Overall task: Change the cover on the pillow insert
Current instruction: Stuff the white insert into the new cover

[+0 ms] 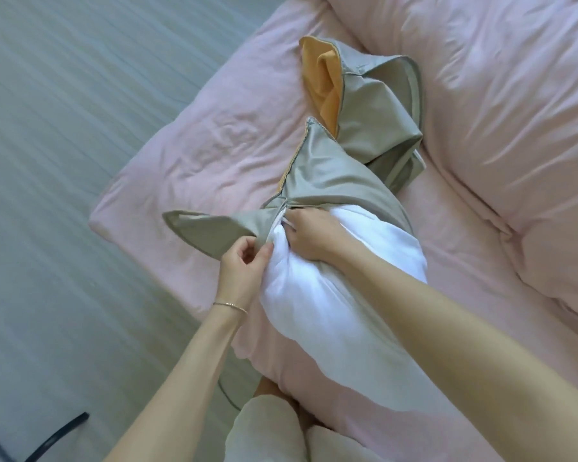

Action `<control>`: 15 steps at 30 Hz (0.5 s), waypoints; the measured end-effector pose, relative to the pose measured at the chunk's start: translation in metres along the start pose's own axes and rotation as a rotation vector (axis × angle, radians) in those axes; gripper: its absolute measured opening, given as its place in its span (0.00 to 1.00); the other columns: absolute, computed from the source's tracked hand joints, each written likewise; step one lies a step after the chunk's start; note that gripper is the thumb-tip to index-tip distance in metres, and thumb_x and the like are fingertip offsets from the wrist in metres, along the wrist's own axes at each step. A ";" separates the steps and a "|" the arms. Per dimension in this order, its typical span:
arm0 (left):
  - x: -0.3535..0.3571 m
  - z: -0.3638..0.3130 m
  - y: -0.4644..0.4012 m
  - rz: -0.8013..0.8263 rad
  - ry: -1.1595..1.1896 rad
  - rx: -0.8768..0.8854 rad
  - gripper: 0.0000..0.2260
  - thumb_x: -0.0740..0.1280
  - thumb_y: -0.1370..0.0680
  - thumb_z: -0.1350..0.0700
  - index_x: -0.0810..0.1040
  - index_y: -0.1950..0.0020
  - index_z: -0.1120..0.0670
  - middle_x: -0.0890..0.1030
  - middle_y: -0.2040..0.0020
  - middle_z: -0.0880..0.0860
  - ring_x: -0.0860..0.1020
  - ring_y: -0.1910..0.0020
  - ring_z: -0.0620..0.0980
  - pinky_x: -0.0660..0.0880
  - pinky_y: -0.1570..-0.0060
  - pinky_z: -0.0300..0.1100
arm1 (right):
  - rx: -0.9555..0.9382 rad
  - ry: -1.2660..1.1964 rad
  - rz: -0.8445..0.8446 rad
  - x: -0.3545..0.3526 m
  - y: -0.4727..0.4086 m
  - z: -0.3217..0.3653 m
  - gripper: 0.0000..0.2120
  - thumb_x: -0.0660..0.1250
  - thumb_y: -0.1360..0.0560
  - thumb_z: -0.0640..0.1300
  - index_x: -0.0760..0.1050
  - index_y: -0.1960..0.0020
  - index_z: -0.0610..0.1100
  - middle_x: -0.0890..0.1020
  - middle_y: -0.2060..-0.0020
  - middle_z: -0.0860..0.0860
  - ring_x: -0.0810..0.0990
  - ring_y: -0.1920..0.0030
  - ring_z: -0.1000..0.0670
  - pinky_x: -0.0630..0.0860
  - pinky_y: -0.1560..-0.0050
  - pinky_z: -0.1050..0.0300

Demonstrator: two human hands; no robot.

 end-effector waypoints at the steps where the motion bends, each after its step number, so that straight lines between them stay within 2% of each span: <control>1: 0.002 -0.002 -0.004 -0.020 0.000 -0.010 0.11 0.66 0.25 0.62 0.70 0.66 0.55 0.69 0.69 0.49 0.66 0.71 0.39 0.64 0.69 0.33 | 0.032 -0.072 -0.075 -0.009 0.009 -0.001 0.10 0.56 0.23 0.45 0.75 0.55 0.43 0.81 0.53 0.45 0.77 0.50 0.42 0.65 0.56 0.53; 3: 0.011 -0.011 -0.009 -0.011 -0.040 0.008 0.11 0.67 0.26 0.63 0.71 0.66 0.54 0.70 0.69 0.48 0.67 0.69 0.41 0.65 0.68 0.34 | 0.029 -0.156 -0.356 -0.036 0.039 -0.004 0.11 0.58 0.25 0.45 0.76 0.56 0.41 0.82 0.56 0.46 0.77 0.52 0.44 0.68 0.53 0.53; 5: 0.028 -0.025 -0.011 0.035 -0.079 0.051 0.10 0.67 0.26 0.62 0.72 0.66 0.54 0.71 0.69 0.47 0.67 0.68 0.43 0.66 0.66 0.35 | 0.013 -0.075 -0.583 -0.058 0.079 -0.004 0.15 0.59 0.26 0.47 0.78 0.46 0.40 0.81 0.48 0.45 0.76 0.45 0.44 0.68 0.41 0.51; 7: 0.047 -0.046 -0.012 0.074 -0.062 0.074 0.09 0.68 0.26 0.61 0.72 0.65 0.54 0.72 0.68 0.47 0.68 0.67 0.44 0.68 0.64 0.34 | 0.059 -0.008 -0.583 -0.069 0.117 -0.003 0.23 0.58 0.26 0.54 0.73 0.36 0.44 0.76 0.38 0.44 0.72 0.37 0.42 0.66 0.36 0.39; 9: 0.066 -0.073 -0.015 0.116 -0.046 0.105 0.08 0.67 0.25 0.60 0.74 0.64 0.53 0.75 0.67 0.47 0.70 0.66 0.43 0.69 0.63 0.32 | 0.095 0.078 -0.522 -0.076 0.145 0.000 0.28 0.57 0.27 0.61 0.67 0.31 0.51 0.68 0.31 0.43 0.65 0.31 0.38 0.62 0.37 0.33; 12: 0.095 -0.107 -0.016 0.250 -0.001 0.139 0.04 0.65 0.23 0.61 0.80 0.55 0.56 0.80 0.61 0.48 0.75 0.62 0.42 0.73 0.56 0.34 | 0.167 0.221 -0.506 -0.091 0.160 -0.023 0.27 0.56 0.28 0.61 0.64 0.30 0.54 0.65 0.30 0.42 0.65 0.32 0.36 0.67 0.41 0.34; 14: 0.112 -0.121 -0.010 0.344 0.064 0.150 0.08 0.64 0.23 0.64 0.80 0.46 0.59 0.82 0.54 0.50 0.78 0.57 0.43 0.75 0.52 0.35 | 0.255 0.206 -0.531 -0.106 0.161 -0.053 0.25 0.55 0.27 0.59 0.62 0.31 0.56 0.68 0.31 0.43 0.69 0.35 0.35 0.72 0.45 0.36; 15: 0.118 -0.124 -0.007 0.367 0.095 0.166 0.10 0.63 0.23 0.65 0.79 0.45 0.58 0.82 0.53 0.50 0.79 0.56 0.41 0.75 0.51 0.34 | 0.294 0.184 -0.532 -0.112 0.161 -0.067 0.25 0.54 0.27 0.58 0.61 0.31 0.56 0.68 0.31 0.43 0.70 0.35 0.35 0.73 0.46 0.36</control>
Point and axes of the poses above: each hand's wrist, its own y-axis away from the middle knuckle, its own x-axis out of the palm, z = x × y, the point moved 4 cm from there along -y, towards the middle knuckle
